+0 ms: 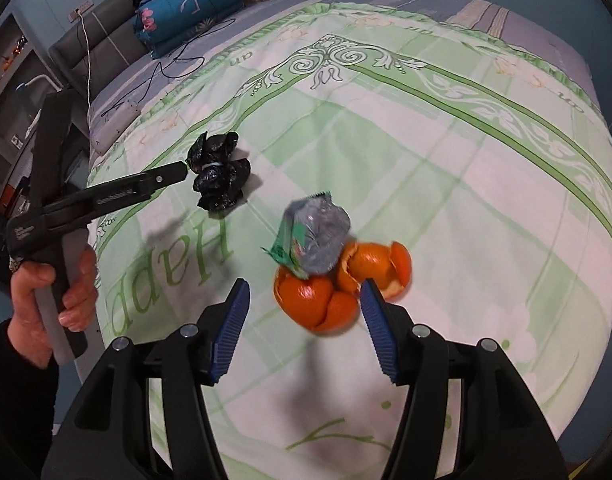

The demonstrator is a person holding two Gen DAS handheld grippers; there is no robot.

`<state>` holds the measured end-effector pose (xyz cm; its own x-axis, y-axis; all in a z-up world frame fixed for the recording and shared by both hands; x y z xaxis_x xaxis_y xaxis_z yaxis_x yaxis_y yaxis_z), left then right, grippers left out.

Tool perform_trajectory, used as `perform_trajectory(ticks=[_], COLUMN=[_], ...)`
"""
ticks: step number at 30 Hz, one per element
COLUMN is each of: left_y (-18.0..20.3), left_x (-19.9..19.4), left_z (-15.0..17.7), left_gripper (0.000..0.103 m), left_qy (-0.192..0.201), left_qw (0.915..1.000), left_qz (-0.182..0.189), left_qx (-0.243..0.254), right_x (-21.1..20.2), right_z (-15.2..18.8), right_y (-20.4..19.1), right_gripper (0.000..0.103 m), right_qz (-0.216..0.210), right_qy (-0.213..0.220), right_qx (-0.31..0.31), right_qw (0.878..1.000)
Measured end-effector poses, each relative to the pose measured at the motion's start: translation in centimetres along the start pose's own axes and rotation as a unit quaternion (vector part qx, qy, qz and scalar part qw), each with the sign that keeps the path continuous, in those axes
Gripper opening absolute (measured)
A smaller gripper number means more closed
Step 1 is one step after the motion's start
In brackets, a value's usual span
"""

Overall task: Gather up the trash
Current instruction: 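Grasp the silver-green wrapper with right tool while left tool grasps black plastic bag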

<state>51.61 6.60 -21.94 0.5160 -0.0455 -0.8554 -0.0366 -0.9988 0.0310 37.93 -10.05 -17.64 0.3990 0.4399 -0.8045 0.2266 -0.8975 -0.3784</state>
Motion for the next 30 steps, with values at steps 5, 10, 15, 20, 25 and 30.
perform_trajectory(ticks=[5,10,15,20,25,30], left_y=[-0.5,0.0,0.7,1.5,1.7,1.5], left_x=[1.9,4.3,6.3,7.1,7.3,6.6], left_z=[-1.2,-1.5,-1.5,-1.7,-1.6,-1.4], left_gripper=[0.059,0.059,0.059,0.039,0.023,0.021], left_qy=[-0.008,-0.026,-0.038,-0.039,-0.034,-0.028], left_qw=[0.9999,0.9996,0.9992,0.9991,0.9988,0.9992], left_qz=[-0.002,-0.005,-0.010,-0.014,-0.032,-0.028], left_qx=[-0.014,-0.009,-0.004,0.004,0.013,0.010], right_x=[2.7,6.0,8.3,9.3,9.3,8.7], right_z=[-2.9,-4.1,-3.7,-3.5,-3.3,-2.3], right_y=[0.5,1.4,1.6,1.2,0.8,0.7], right_gripper=[0.055,0.054,0.049,0.030,0.005,0.003], right_qz=[0.003,0.028,0.030,0.022,0.019,0.008], right_qy=[-0.023,-0.051,-0.076,-0.077,-0.074,-0.076], right_qx=[0.009,0.013,0.014,0.010,0.001,-0.002], right_qw=[1.000,0.998,0.997,0.997,0.997,0.997])
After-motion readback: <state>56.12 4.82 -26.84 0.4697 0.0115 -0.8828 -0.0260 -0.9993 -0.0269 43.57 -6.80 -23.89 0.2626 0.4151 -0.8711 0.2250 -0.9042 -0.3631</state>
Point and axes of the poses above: each gripper's, at about its wrist camera, not at the fingertips, and x roughly the way its jaws point, y to its right, z to its underside, the point moved 3 cm from there along x, roughly the way its jaws point, and after that the axes turned 11 degrees about -z, right-handed, at the moved point
